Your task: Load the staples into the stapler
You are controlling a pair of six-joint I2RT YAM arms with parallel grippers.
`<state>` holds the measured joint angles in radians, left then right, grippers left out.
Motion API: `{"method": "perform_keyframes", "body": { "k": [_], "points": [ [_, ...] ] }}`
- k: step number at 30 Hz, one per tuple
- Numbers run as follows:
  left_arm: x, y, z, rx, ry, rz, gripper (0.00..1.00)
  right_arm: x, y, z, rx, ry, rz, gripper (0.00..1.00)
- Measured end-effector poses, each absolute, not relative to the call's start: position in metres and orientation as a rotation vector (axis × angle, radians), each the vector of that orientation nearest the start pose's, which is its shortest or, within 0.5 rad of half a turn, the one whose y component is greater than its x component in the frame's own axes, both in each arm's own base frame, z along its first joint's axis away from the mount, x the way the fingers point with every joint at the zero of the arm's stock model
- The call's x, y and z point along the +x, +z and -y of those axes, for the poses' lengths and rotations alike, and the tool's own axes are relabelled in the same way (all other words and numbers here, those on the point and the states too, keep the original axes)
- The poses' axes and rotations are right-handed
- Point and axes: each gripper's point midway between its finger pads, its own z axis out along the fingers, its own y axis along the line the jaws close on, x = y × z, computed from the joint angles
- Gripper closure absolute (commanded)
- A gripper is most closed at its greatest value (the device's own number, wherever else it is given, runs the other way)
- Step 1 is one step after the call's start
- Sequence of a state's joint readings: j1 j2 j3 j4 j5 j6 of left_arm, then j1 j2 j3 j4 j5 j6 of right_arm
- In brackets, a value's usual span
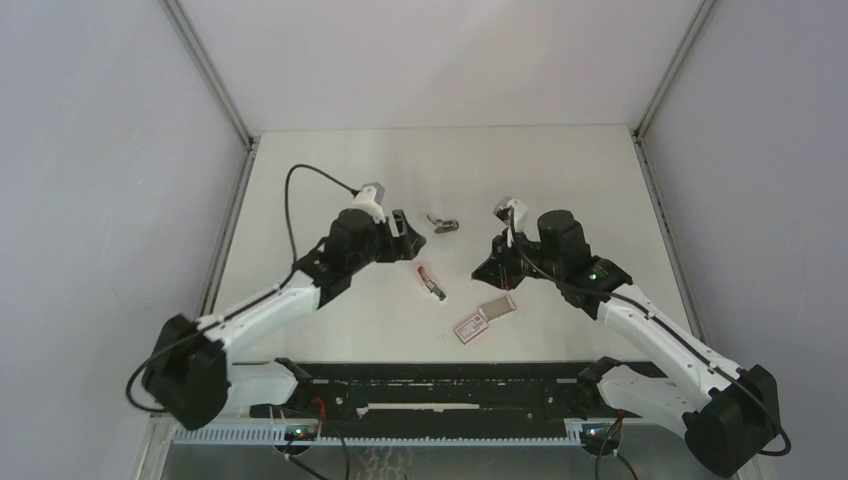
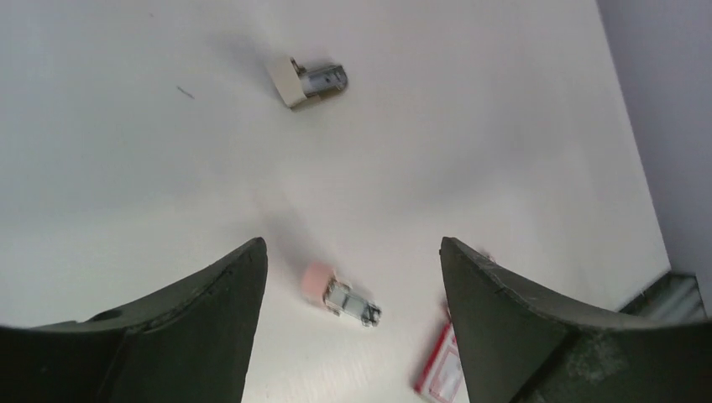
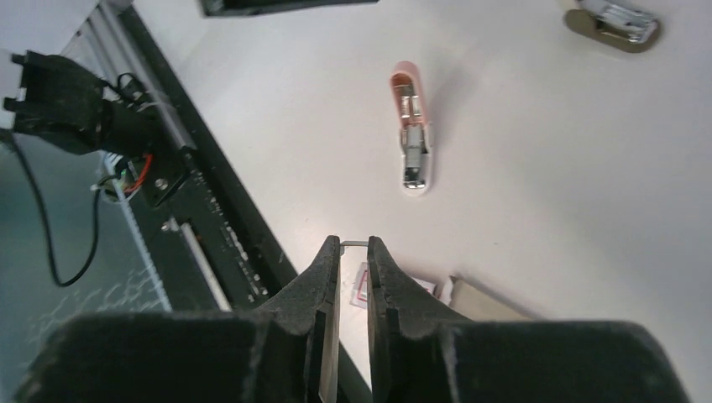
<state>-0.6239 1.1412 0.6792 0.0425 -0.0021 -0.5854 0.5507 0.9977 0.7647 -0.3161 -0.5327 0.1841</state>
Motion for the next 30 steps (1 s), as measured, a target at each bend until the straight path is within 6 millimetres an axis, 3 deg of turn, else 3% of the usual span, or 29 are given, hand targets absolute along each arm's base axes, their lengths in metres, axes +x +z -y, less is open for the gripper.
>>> {"method": "perform_keyframes", "body": {
  "k": [8, 12, 25, 30],
  "points": [
    [0.362, 0.132, 0.261, -0.051, -0.664, -2.18, 0.23, 0.215, 0.18, -0.229, -0.647, 0.914, -2.064, 0.89],
    [0.387, 0.116, 0.27, -0.071, -0.63, -2.206, 0.35, 0.217, 0.182, -0.228, -0.633, 0.91, -2.05, 0.89],
    [0.426, 0.08, 0.28, -0.134, -0.54, -2.265, 0.46, 0.218, 0.178, -0.226, -0.608, 0.92, -2.049, 0.89],
    [0.428, 0.07, 0.28, -0.154, -0.527, -2.284, 0.57, 0.22, 0.177, -0.225, -0.601, 0.922, -2.051, 0.89]
  ]
}}
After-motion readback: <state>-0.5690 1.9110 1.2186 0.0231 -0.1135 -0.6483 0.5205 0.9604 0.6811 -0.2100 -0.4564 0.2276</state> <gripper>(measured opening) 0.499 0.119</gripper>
